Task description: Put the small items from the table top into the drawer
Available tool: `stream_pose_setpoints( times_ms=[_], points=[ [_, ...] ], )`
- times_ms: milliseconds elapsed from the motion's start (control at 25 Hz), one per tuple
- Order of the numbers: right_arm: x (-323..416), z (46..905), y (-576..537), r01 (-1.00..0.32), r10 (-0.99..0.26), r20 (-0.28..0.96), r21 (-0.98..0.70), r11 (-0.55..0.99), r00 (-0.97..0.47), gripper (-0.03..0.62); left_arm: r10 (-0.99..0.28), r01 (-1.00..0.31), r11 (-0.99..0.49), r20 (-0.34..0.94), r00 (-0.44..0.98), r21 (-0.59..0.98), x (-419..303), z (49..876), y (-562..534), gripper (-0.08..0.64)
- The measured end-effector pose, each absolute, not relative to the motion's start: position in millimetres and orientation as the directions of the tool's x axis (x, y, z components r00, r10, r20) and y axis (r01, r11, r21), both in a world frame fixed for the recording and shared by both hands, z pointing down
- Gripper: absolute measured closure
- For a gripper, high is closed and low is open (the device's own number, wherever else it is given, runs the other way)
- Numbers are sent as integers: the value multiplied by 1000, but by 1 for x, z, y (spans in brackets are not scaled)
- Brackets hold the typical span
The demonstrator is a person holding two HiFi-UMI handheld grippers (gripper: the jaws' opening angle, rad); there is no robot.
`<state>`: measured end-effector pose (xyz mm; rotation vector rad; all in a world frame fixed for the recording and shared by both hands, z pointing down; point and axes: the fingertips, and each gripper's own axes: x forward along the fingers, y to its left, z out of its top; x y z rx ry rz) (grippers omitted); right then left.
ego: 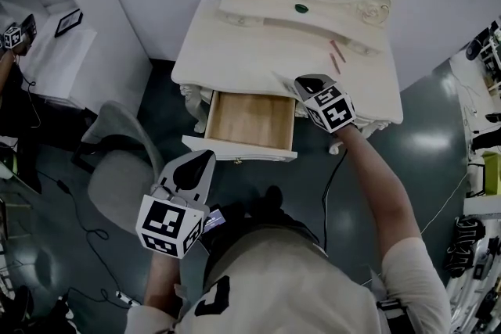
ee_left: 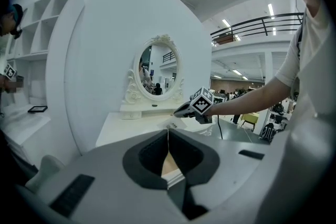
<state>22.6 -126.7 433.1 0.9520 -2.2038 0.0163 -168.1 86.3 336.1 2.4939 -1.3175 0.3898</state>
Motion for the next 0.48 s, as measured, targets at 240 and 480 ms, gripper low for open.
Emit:
stream_pose_setpoints(
  times_ms=[240,480],
  points=[
    [11,425,-112,-627,-629,615,264,733,-476,566,-756,-837,-537,380,533,105,-183,340,97,503],
    [-4,426,-93,-610,-615,617,261,749,-491,566,-751,-840,-535,406,521,87,-196,349,109,503]
  ],
)
